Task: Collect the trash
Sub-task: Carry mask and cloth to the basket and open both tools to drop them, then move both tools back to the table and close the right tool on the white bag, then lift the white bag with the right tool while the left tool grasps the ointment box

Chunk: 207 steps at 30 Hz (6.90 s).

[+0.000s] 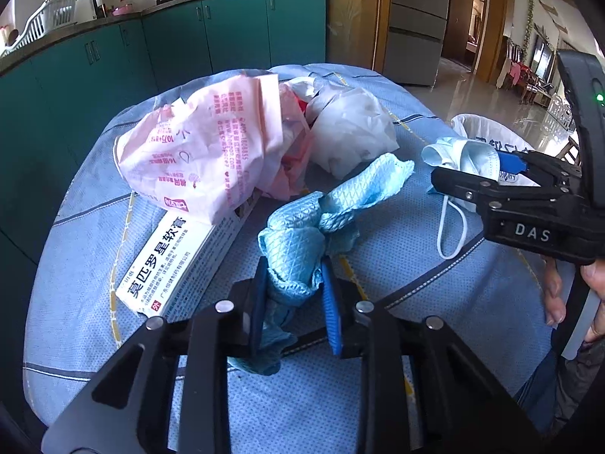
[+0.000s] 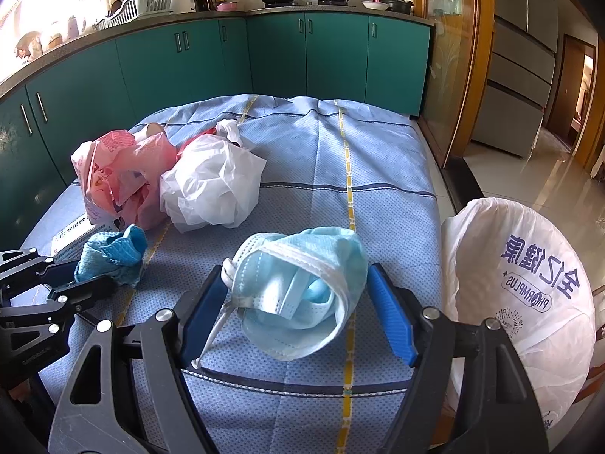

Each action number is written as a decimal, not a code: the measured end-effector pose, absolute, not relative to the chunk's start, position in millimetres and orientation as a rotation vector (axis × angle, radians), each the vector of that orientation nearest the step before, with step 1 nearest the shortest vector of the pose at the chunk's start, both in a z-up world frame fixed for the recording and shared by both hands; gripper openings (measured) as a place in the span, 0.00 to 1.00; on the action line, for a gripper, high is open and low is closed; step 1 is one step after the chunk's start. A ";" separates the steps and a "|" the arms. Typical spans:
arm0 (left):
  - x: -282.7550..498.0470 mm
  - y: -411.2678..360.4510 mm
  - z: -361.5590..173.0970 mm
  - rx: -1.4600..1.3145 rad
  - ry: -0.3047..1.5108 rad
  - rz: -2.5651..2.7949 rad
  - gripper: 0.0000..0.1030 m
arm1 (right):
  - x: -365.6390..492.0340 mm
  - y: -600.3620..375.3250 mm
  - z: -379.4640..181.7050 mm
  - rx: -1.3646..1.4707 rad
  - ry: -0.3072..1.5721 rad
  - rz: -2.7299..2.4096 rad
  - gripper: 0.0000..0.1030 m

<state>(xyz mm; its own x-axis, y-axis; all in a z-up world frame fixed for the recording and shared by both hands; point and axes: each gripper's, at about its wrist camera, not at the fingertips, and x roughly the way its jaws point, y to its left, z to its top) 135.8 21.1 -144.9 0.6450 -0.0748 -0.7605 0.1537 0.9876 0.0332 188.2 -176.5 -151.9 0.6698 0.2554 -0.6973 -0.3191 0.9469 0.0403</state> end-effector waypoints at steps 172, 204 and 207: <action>115.8 106.0 -122.1 -0.001 0.770 0.191 0.89 | 213.1 -167.2 -133.8 -0.079 0.786 0.632 0.41; 122.5 118.8 -135.8 -0.073 0.830 0.114 0.91 | 213.8 -152.5 -143.5 -0.153 0.783 0.587 0.83; 128.3 115.8 -140.3 -0.063 0.844 0.111 0.92 | 215.7 -153.3 -146.1 -0.152 0.793 0.576 0.84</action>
<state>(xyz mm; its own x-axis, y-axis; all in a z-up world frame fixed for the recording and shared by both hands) 128.3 115.8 -140.3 0.6594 0.0730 -0.7482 -0.1229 0.9924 -0.0115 215.7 -153.3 -146.1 0.5578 0.4304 -0.7096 -0.5413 0.8368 0.0820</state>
